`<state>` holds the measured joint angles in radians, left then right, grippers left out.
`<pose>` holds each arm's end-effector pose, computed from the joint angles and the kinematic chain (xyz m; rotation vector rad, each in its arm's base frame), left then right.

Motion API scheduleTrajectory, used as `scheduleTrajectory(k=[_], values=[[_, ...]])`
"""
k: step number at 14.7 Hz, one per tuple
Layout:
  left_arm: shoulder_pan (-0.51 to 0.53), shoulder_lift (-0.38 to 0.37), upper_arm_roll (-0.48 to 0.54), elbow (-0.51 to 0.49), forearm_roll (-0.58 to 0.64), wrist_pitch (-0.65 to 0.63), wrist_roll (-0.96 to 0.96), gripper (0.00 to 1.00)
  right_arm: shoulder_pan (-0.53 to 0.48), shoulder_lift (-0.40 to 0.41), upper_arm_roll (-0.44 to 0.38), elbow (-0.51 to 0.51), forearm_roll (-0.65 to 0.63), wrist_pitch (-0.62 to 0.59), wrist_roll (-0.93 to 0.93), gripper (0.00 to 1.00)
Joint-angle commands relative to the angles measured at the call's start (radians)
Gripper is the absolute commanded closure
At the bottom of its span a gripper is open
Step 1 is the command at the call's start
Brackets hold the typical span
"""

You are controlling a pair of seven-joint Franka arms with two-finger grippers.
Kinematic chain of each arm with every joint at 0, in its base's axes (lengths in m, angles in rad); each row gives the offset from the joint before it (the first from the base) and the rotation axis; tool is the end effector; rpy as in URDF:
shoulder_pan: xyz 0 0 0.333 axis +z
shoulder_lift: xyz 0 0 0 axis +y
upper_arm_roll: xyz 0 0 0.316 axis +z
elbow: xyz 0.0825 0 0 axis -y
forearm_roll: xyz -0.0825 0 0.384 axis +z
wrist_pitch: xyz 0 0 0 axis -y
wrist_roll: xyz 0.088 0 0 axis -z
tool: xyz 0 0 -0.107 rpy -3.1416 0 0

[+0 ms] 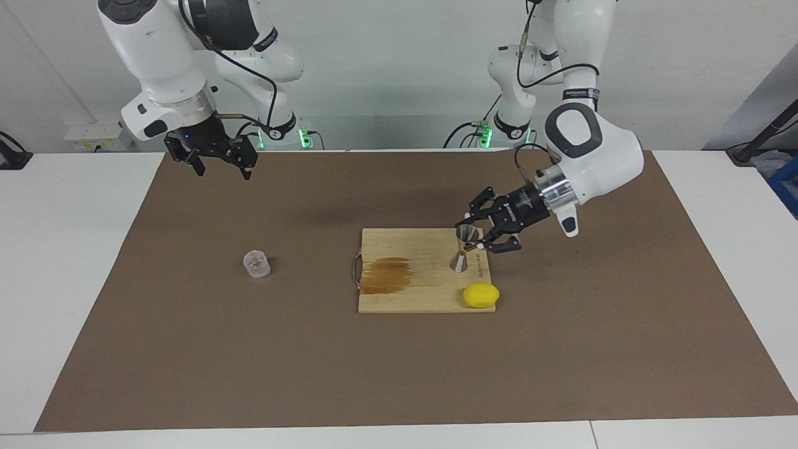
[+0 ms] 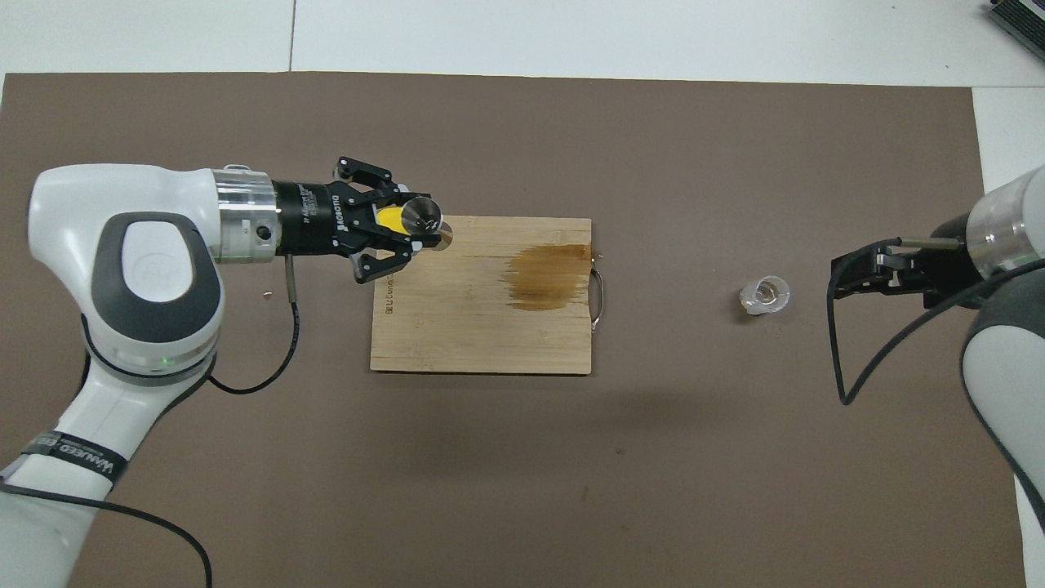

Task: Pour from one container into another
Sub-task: 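Lift the metal cup with the left gripper and carry it over the board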

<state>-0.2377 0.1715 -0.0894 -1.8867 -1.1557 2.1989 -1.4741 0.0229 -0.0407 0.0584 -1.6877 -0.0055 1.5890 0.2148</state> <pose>0.5824 -0.2286 0.4490 1.4114 1.8115 -0.8672 0.5386 0.0439 0.5932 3.1171 -0.2081 -0.0879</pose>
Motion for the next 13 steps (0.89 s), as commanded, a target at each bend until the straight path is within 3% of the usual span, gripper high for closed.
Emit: scheduleTrajectory(k=[1,6,9,13], values=[[-0.116,0.000,0.014,-0.017,-0.074,0.160,-0.025,1.00,-0.012,-0.024,0.003,-0.026,0.021,0.002,0.015,0.00],[-0.308,0.028,0.014,-0.058,-0.246,0.511,-0.014,1.00,-0.027,-0.016,0.001,-0.026,0.021,0.031,0.102,0.00],[-0.353,0.060,0.014,-0.058,-0.304,0.562,0.026,1.00,-0.031,0.018,0.001,-0.029,0.021,0.061,0.214,0.00],[-0.393,0.089,0.014,-0.057,-0.470,0.619,0.162,1.00,-0.038,0.062,0.001,-0.029,0.058,0.097,0.458,0.00]])
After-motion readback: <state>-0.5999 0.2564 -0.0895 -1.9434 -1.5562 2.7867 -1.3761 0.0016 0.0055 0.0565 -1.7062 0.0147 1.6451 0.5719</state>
